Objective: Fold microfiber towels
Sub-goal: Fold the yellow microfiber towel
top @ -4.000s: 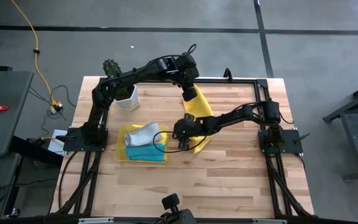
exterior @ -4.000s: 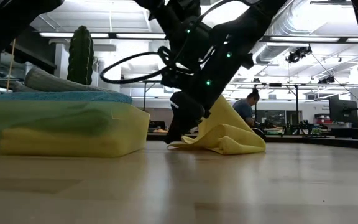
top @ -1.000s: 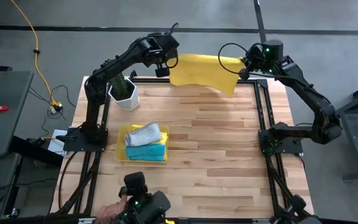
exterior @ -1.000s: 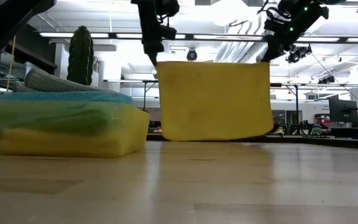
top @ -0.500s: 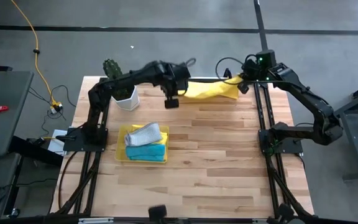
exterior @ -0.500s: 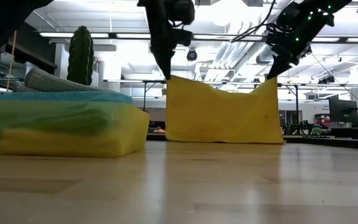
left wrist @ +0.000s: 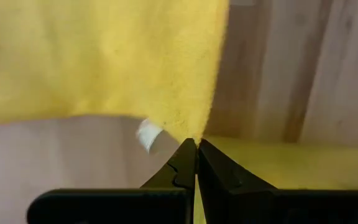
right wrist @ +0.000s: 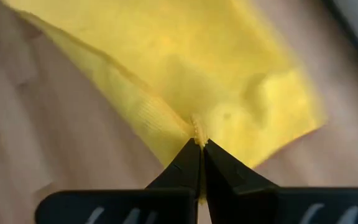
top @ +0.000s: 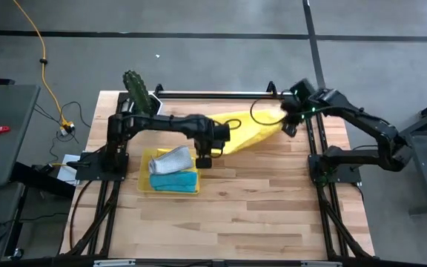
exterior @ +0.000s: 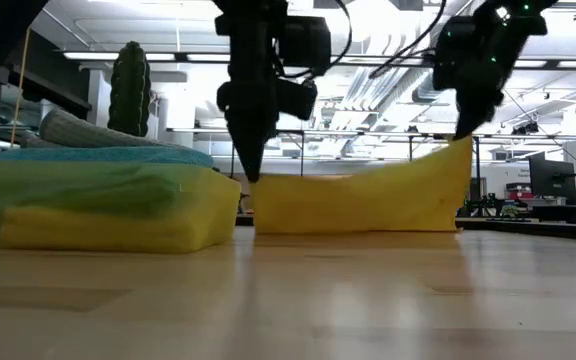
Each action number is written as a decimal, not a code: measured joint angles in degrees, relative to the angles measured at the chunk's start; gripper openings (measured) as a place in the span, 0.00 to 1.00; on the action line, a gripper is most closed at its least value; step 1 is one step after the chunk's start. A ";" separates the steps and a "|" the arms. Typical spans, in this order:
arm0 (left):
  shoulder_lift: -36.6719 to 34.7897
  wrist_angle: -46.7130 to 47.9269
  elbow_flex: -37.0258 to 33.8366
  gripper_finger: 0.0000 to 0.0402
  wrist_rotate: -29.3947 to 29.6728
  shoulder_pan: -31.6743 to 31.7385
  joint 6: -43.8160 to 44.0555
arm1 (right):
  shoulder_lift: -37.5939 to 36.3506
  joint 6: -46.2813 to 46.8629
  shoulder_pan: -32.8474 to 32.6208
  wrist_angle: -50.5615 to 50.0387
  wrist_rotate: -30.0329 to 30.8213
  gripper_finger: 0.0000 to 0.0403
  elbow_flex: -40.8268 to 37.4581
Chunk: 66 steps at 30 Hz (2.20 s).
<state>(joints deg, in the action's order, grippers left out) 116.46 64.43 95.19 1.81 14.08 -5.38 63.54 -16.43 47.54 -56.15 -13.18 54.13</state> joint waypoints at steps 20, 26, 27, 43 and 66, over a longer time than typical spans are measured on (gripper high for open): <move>-0.02 -3.81 -4.08 0.00 -13.34 -1.06 3.21 | -6.39 40.89 -20.55 -1.65 -2.73 0.00 -11.28; -0.48 -3.52 -4.08 0.00 -13.60 4.17 7.63 | -4.47 47.86 -19.18 -2.86 -2.86 0.00 -11.28; -0.60 -3.85 -4.07 0.00 -13.49 5.32 8.34 | -3.85 48.96 -18.55 -1.91 -2.89 0.00 -11.28; -10.44 -8.74 -3.74 0.00 -9.85 14.93 3.62 | -3.08 39.57 -10.19 3.13 7.10 0.00 -0.63; -17.05 1.04 16.19 0.00 8.76 39.28 -8.31 | 25.46 10.17 4.32 5.40 9.11 0.00 43.89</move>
<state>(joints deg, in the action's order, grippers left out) 99.42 65.47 111.38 10.56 53.36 -13.69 88.99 -6.25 51.86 -50.75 -4.08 98.03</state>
